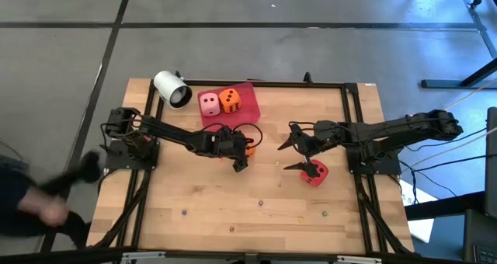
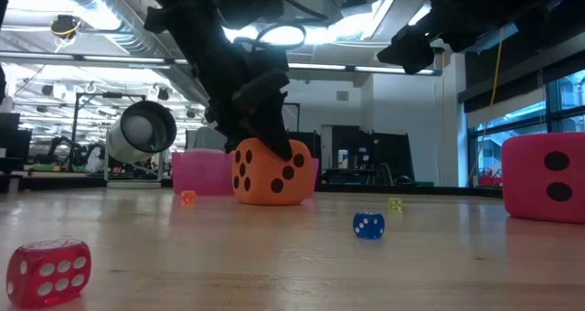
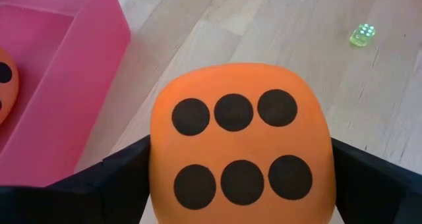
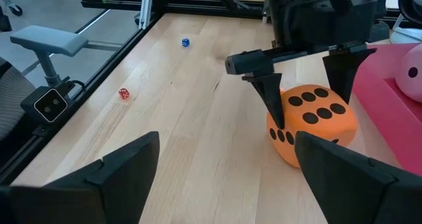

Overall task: Pick & Place Dice
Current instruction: Put the large orange die into the red bin

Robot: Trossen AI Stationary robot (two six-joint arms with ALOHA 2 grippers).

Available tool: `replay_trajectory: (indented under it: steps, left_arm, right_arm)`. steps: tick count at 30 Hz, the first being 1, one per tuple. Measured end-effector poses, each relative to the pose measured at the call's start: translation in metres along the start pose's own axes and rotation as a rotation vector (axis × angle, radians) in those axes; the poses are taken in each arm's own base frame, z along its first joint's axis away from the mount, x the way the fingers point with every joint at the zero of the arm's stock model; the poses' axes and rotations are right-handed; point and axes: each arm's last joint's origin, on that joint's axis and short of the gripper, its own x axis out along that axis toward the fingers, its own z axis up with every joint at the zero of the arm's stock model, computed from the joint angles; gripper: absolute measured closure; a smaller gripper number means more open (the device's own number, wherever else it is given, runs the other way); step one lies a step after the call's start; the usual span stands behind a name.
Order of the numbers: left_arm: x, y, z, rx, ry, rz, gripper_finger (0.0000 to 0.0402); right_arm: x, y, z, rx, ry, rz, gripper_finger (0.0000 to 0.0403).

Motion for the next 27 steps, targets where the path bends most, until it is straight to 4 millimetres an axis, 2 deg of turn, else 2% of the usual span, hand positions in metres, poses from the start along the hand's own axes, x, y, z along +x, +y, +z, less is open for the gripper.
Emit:
replay_trajectory:
  steps: [9,14,19,22,27]
  left_arm:
    - [-0.008,0.002,0.002,0.032,-0.006,-0.002,0.0043]
    - [-0.037,0.007,0.019,0.037,-0.059,0.046,0.0047]
    - [-0.067,0.019,0.030,0.084,-0.115,0.177,0.0045]
    - [-0.085,0.031,0.033,0.116,-0.125,0.227,0.0044]
    - [-0.097,0.059,0.034,0.090,-0.076,0.313,0.0044]
  right_arm:
    - [0.000,0.000,0.000,0.001,0.000,0.000,0.0053]
    - [0.000,0.000,0.000,0.001,0.000,0.000,0.0053]
    - [0.000,0.000,0.000,0.002,0.002,0.001,0.0053]
    - [0.000,0.000,-0.001,0.003,0.007,0.003,0.0053]
    - [0.000,0.000,-0.001,0.003,0.008,0.002,0.0053]
